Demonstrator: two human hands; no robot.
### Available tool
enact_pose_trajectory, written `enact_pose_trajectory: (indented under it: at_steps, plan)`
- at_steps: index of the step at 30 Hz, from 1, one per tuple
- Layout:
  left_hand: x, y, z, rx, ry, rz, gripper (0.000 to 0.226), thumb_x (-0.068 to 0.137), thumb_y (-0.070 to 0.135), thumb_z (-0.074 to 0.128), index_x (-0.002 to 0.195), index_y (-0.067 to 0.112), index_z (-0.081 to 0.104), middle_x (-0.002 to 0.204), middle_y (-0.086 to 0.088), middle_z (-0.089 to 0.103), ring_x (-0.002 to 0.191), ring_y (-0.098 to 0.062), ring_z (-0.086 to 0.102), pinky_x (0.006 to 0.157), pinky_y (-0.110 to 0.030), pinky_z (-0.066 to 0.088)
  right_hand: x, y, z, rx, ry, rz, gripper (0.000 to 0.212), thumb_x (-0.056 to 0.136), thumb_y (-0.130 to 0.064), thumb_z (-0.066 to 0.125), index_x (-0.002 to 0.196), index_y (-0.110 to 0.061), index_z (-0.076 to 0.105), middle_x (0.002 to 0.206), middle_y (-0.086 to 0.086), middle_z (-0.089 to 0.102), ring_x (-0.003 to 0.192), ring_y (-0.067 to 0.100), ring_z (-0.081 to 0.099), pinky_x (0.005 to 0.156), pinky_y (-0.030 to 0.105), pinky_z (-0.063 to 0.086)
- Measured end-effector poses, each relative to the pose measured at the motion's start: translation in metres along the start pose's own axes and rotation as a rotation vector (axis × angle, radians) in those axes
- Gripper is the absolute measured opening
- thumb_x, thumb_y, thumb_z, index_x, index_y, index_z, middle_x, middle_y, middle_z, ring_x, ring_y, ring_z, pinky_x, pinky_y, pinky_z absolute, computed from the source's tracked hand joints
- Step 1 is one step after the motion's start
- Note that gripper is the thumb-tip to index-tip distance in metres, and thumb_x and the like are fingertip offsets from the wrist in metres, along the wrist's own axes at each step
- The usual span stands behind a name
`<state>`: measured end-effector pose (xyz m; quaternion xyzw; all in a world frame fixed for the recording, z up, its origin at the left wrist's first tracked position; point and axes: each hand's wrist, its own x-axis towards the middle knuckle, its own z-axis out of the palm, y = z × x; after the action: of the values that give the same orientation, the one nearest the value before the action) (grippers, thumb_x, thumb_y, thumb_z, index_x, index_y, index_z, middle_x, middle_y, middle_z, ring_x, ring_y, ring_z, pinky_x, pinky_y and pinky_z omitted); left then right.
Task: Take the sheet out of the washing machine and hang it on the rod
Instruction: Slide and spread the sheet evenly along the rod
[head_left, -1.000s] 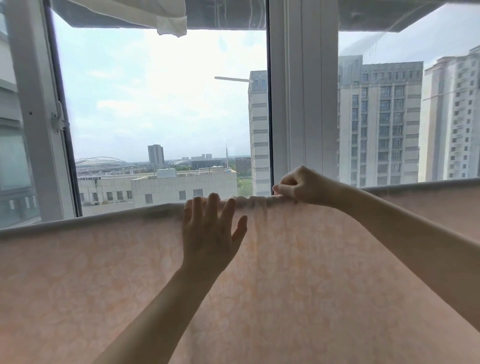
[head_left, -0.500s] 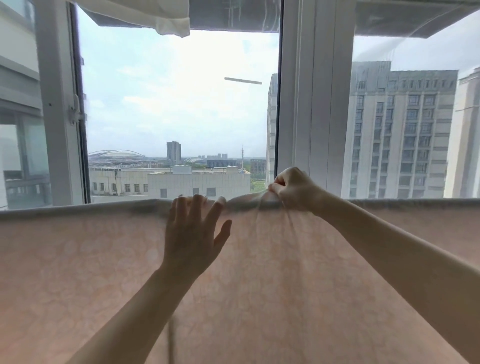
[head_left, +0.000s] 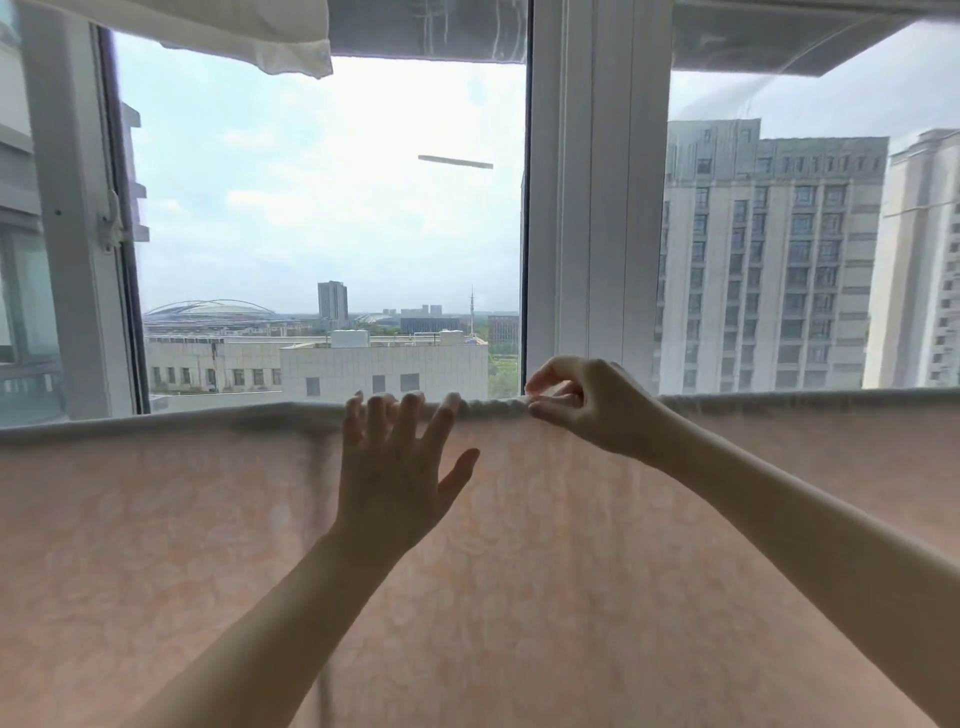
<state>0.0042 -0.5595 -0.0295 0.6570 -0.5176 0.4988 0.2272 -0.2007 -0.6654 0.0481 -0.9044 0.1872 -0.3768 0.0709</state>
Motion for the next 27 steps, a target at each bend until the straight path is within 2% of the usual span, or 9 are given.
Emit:
enact_pose_trajectory:
  at_steps: [3,8,13,19,25,27]
  plan:
    - [0.0,-0.003,0.0,-0.016,0.0,0.002,0.059,0.091,0.062,0.036,0.13,0.021,0.051,0.115,-0.011,0.058,0.106,-0.035,0.053,0.104,-0.058,0.034,-0.002,-0.001,0.001,0.015,-0.022,-0.019,0.019,0.084,-0.016,0.072,0.101,-0.009,0.068,0.09,-0.009,0.066,0.079,-0.005,0.063,0.072,0.002,0.046]
    - [-0.001,-0.01,0.0,-0.024,0.013,0.005,0.059,0.091,0.062,0.035,0.13,0.021,0.051,0.116,-0.011,0.059,0.107,-0.036,0.054,0.104,-0.057,0.034,0.002,-0.008,0.004,-0.016,0.106,-0.006,0.004,0.084,-0.014,0.073,0.085,-0.017,0.071,0.076,-0.014,0.066,0.073,-0.006,0.062,0.072,0.007,0.049]
    - [-0.001,-0.009,-0.002,0.001,0.01,0.059,0.055,0.092,0.058,0.039,0.132,0.021,0.046,0.115,-0.012,0.059,0.104,-0.036,0.054,0.098,-0.056,0.039,-0.003,-0.004,-0.009,-0.07,0.089,0.036,0.005,0.086,-0.011,0.07,0.089,-0.014,0.068,0.08,-0.009,0.065,0.077,-0.006,0.059,0.067,-0.002,0.042]
    - [0.006,0.022,-0.008,-0.029,0.008,0.082,0.056,0.092,0.054,0.041,0.126,0.01,0.051,0.116,-0.012,0.057,0.102,-0.035,0.055,0.097,-0.057,0.039,-0.007,-0.004,-0.011,-0.03,0.041,0.017,0.006,0.085,-0.01,0.071,0.089,-0.013,0.067,0.083,-0.005,0.068,0.076,-0.001,0.062,0.068,0.003,0.046]
    - [0.009,0.047,0.002,-0.062,0.04,0.068,0.061,0.09,0.057,0.046,0.131,0.013,0.053,0.126,-0.011,0.056,0.114,-0.035,0.052,0.105,-0.061,0.031,-0.02,0.001,-0.003,-0.061,0.128,-0.037,0.007,0.084,-0.015,0.072,0.091,-0.014,0.071,0.087,-0.004,0.072,0.079,0.002,0.067,0.078,0.01,0.052]
    - [0.008,0.046,0.005,-0.06,0.052,0.074,0.062,0.089,0.058,0.044,0.132,0.013,0.053,0.127,-0.011,0.055,0.115,-0.036,0.052,0.106,-0.061,0.03,-0.021,0.0,-0.007,-0.06,0.109,-0.008,0.007,0.088,-0.017,0.068,0.092,-0.012,0.072,0.085,-0.002,0.073,0.075,0.005,0.067,0.074,0.017,0.055]
